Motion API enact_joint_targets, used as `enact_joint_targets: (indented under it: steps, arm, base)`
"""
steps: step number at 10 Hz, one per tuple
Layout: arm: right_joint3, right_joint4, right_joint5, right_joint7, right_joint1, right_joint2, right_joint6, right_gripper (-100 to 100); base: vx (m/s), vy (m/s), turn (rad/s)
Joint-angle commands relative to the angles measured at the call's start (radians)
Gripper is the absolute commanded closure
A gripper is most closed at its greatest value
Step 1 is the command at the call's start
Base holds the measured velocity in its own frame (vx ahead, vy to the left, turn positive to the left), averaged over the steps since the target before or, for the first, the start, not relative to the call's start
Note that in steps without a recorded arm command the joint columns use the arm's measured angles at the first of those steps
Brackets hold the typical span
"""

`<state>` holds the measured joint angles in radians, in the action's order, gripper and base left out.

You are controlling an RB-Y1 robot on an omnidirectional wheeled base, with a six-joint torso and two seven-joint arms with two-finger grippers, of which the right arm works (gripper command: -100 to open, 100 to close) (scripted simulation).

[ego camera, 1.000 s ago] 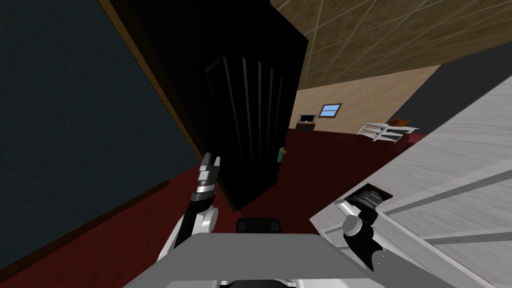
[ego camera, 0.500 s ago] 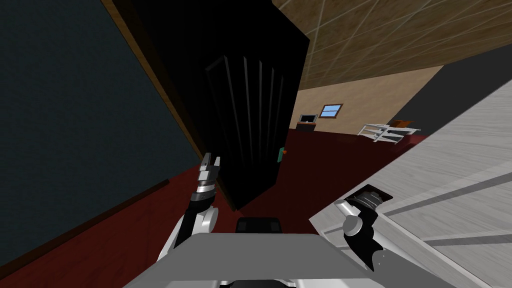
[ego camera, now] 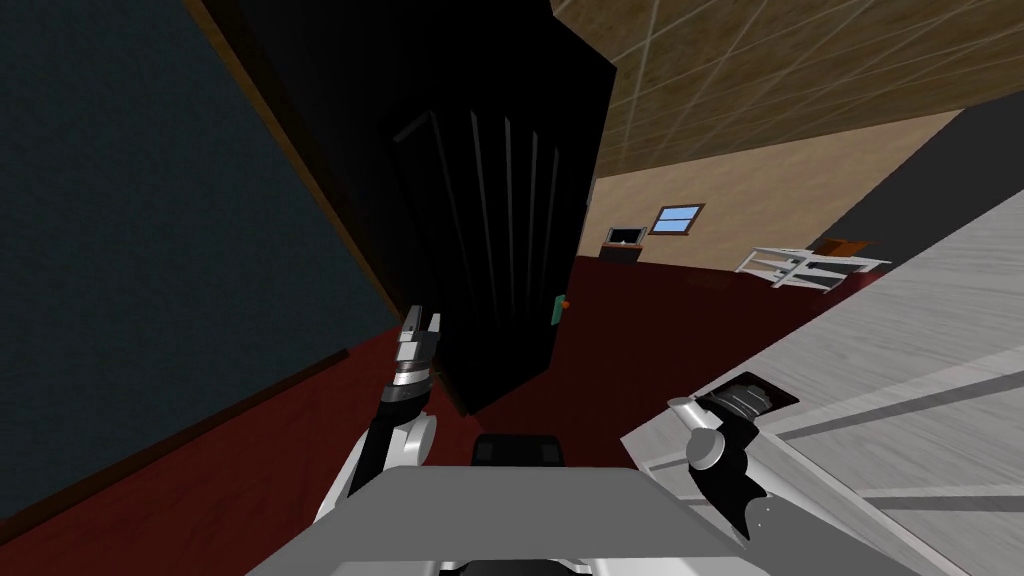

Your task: Push the door open

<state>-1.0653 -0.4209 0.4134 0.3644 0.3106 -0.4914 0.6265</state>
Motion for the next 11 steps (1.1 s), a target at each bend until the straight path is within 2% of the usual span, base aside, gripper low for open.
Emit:
enact_joint_targets:
  steps: [1,3,4,8,9,10,11]
  arm:
    - [-0.008,-0.028,0.014,0.013,-0.016,0.006,-0.008,100]
    - [-0.002,-0.023,0.058,0.042,-0.017,0.001,0.003,100]
    - [-0.002,-0.023,0.058,0.042,-0.017,0.001,0.003,100]
    - [0.01,-0.011,0.149,0.101,-0.02,-0.01,0.026,100]
    - [0.01,-0.011,0.149,0.101,-0.02,-0.01,0.026,100]
    - [0.01,-0.05,0.149,0.101,-0.02,-0.007,0.026,100]
    - [0.01,-0.031,0.149,0.101,-0.02,-0.01,0.026,100]
  base:
    - [0.013,-0.06,0.016]
    - [0.009,-0.065,0.032]
    - [0.0,-0.043,0.013]
    - [0.028,-0.082,0.021]
    - [0.034,-0.091,-0.006]
    - [0.014,-0.033,-0.006]
    - [0.009,-0.009,0.0]
